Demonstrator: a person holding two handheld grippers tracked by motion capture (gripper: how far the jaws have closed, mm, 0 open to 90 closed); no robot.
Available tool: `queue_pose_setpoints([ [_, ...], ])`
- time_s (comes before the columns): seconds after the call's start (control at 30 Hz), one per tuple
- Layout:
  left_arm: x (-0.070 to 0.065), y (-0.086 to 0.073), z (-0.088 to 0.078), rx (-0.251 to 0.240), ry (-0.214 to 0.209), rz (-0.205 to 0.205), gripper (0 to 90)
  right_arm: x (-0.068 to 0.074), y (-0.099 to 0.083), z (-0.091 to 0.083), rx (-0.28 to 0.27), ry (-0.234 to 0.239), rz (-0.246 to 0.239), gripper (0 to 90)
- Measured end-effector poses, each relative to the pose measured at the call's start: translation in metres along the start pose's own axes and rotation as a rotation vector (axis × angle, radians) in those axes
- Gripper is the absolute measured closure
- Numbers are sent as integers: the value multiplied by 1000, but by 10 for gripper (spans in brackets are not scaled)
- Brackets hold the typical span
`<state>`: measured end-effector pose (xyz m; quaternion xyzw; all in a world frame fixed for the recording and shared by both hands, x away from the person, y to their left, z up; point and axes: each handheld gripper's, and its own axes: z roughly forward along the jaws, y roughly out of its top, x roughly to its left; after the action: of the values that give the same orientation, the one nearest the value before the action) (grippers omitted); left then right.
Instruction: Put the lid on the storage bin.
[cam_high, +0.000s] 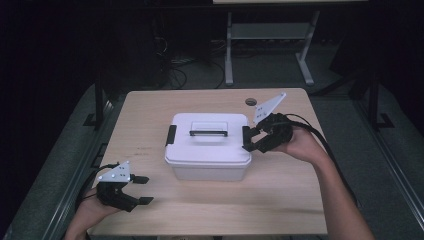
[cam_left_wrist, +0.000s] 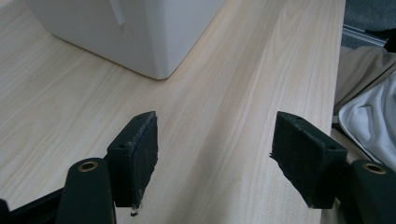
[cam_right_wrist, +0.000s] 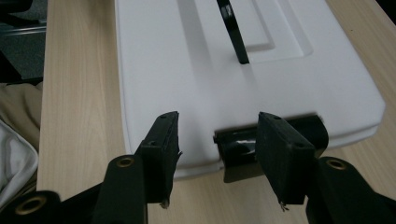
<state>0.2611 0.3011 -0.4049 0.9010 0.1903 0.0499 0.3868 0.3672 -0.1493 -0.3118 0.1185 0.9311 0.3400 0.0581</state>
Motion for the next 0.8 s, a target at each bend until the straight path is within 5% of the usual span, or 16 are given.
queue_pose_setpoints([
  [0.8, 1, -2, 0, 1, 2, -12, 312, 5, -42, -19, 21, -49, 65, 428],
])
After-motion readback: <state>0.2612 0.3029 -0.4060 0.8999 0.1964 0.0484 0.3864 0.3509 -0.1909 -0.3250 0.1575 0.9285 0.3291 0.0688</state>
